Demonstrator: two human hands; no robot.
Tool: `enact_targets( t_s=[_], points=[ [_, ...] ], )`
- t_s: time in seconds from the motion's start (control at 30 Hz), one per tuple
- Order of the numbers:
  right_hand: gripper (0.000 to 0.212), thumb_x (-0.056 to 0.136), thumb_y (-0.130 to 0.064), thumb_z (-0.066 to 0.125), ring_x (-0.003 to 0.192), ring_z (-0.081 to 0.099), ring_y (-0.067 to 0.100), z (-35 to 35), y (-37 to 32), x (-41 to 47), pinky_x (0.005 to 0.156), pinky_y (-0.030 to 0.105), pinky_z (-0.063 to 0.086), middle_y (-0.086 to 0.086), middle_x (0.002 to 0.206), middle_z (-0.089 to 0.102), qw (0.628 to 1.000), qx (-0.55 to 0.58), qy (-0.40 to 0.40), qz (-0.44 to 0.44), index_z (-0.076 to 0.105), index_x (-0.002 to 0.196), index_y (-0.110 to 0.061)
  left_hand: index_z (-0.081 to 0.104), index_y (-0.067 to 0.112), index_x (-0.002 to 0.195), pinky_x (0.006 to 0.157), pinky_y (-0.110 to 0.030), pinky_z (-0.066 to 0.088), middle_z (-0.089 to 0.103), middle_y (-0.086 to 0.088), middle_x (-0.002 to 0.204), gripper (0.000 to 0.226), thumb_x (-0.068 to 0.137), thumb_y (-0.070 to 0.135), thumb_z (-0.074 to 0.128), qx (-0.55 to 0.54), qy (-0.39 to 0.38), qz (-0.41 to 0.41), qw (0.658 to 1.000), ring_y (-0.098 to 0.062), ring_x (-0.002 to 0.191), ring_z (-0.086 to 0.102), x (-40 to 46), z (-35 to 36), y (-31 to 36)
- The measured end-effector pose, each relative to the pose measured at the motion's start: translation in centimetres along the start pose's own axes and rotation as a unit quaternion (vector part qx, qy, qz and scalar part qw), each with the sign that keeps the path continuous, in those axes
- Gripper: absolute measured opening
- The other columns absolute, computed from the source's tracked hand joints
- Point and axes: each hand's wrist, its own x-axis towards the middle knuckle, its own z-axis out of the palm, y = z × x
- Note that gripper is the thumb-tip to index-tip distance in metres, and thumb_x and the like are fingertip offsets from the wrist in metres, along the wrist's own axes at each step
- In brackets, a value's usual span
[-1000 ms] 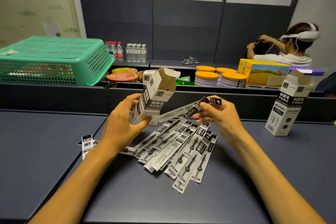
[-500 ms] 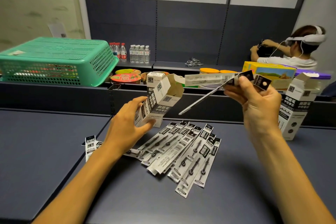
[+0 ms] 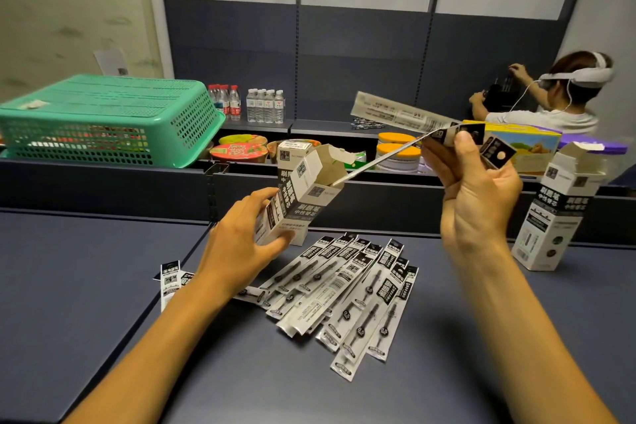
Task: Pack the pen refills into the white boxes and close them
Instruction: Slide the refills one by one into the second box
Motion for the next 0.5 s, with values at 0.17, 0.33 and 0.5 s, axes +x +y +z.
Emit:
enact_targets(
  t_s=[0.17, 0.33, 0.5],
  points=[
    [0.015, 0.096, -0.003, 0.056, 0.079, 0.074, 0.020, 0.3, 0.2, -0.9, 0.071, 0.033, 0.059, 0.001, 0.082, 0.076, 0.999, -0.043, -0.028, -0.015, 0.063, 0.094, -0.016, 0.039, 0.036, 0.135, 0.078, -0.034, 0.055, 0.055, 0.015, 0.115, 0.066, 0.079, 0.039, 0.075, 0.002, 0.003, -0.001, 1.000, -0.008, 0.102, 0.055, -0.1, -0.1, 0.0],
    [0.010, 0.089, -0.015, 0.064, 0.084, 0.074, 0.024, 0.3, 0.2, -0.9, 0.078, 0.043, 0.060, 0.001, 0.085, 0.076, 0.996, -0.067, -0.044, -0.039, 0.070, 0.089, -0.022, 0.039, 0.035, 0.135, 0.078, -0.034, 0.055, 0.056, 0.013, 0.116, 0.066, 0.079, 0.039, 0.075, 0.004, 0.000, -0.003, 1.000, -0.009, 0.101, 0.056, 0.0, 0.0, 0.0],
    [0.009, 0.094, -0.006, 0.058, 0.086, 0.074, 0.030, -1.0, 0.9, -1.1, 0.073, 0.035, 0.060, 0.004, 0.092, 0.075, 0.977, -0.163, -0.127, -0.057, 0.064, 0.101, -0.004, 0.041, 0.035, 0.134, 0.076, -0.037, 0.057, 0.059, 0.010, 0.116, 0.066, 0.078, 0.041, 0.075, 0.003, 0.007, -0.012, 1.000, -0.009, 0.101, 0.057, 0.0, 0.0, -0.3]
  ],
)
